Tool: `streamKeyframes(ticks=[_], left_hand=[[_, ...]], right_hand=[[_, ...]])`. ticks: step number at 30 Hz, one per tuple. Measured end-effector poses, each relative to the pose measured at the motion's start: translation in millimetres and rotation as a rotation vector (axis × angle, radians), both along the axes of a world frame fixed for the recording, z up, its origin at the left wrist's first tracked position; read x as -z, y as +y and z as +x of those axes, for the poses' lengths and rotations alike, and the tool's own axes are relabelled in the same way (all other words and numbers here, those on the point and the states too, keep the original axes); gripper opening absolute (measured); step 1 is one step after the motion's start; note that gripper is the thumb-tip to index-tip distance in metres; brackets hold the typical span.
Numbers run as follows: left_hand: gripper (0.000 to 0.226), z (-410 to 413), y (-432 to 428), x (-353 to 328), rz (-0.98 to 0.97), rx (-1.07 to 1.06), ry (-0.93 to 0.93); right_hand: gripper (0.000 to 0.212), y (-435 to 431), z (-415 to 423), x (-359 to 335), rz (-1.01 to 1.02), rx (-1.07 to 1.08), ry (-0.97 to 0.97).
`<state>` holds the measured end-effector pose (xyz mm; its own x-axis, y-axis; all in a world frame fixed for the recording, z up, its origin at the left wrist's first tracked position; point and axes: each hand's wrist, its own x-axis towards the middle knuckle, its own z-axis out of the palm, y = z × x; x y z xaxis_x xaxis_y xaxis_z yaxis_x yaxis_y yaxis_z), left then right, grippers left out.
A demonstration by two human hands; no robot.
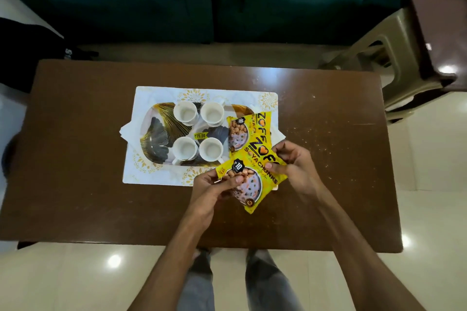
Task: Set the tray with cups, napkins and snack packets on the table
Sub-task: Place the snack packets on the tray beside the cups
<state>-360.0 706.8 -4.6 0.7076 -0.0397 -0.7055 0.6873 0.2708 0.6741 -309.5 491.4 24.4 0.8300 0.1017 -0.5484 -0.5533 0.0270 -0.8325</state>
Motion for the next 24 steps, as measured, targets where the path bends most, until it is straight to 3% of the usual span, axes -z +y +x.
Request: streamKeyframes(ticks=[6,14,17,21,24], left_hand=[[0.035,22.6,63.5,-17.4,0.026,-0.169,-0.078],[0.049,56.3,190.1,-38.3,0.182,0.104,-0.264],[0.046,69.5,214.3,-37.0,0.194,-0.023,-0.281],[0.04,77.7,229.8,-26.9,0.186,-0.169,-0.291],[0.04,81.3,237.6,-18.3,0.19,-0.153,-0.295]], right_hand=[[0.036,85.5,39.7,-18.4,0.016,0.041,-0.092],[0.026,191.3,95.7,-28.2,-0.059,-0.328,-0.179],[0.032,226.9,112.5,-25.2,-0.019,-0.287,-0.155],[0.068,249.2,118.2,-11.7,0.034,-0.237,-0.02],[0.051,261.9,117.9,1.0,0.026,-0.283,0.013]])
